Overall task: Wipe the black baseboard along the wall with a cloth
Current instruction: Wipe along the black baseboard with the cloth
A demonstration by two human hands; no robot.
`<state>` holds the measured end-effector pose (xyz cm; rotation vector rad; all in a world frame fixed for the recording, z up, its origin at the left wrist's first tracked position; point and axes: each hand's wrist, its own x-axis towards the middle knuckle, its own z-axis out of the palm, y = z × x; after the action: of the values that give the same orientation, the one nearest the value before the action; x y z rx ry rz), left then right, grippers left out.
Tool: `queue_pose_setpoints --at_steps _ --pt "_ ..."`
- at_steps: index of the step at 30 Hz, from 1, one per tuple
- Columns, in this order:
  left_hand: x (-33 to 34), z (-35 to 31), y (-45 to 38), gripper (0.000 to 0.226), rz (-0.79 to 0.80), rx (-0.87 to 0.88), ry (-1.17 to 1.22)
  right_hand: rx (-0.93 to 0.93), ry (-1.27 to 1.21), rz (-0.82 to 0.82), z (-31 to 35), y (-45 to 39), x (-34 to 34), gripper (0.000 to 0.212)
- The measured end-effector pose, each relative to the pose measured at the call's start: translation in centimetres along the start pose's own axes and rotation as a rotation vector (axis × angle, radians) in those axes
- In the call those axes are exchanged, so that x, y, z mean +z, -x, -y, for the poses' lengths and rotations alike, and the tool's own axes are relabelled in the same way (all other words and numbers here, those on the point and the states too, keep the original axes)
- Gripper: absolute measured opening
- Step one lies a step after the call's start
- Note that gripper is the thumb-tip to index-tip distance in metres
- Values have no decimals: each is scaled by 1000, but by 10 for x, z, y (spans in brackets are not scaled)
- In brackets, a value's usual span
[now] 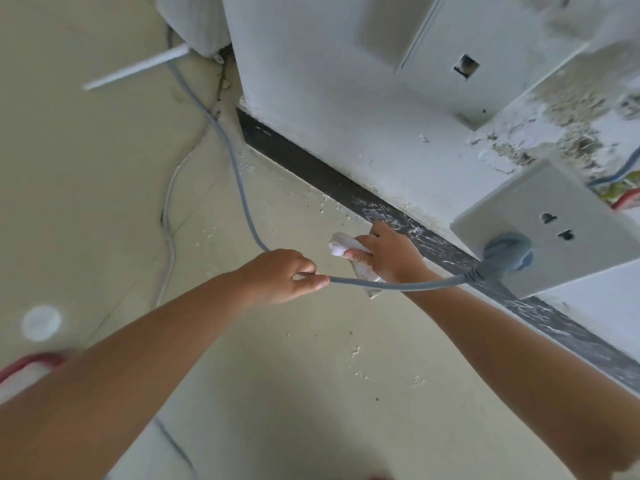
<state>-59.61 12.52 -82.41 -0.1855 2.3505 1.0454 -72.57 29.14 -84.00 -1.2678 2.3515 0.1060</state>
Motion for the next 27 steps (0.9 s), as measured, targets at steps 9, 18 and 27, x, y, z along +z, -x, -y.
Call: queue_pose_setpoints --at_steps 9,18,27 --pt "31 -10 27 40 -346 -144 64 -155 136 180 -9 20 6 40" --pt "53 8 8 43 -513 -16 86 -229 248 -36 7 19 61 41" --pt "73 21 0 45 -714 103 95 156 121 -120 31 15 110 42"
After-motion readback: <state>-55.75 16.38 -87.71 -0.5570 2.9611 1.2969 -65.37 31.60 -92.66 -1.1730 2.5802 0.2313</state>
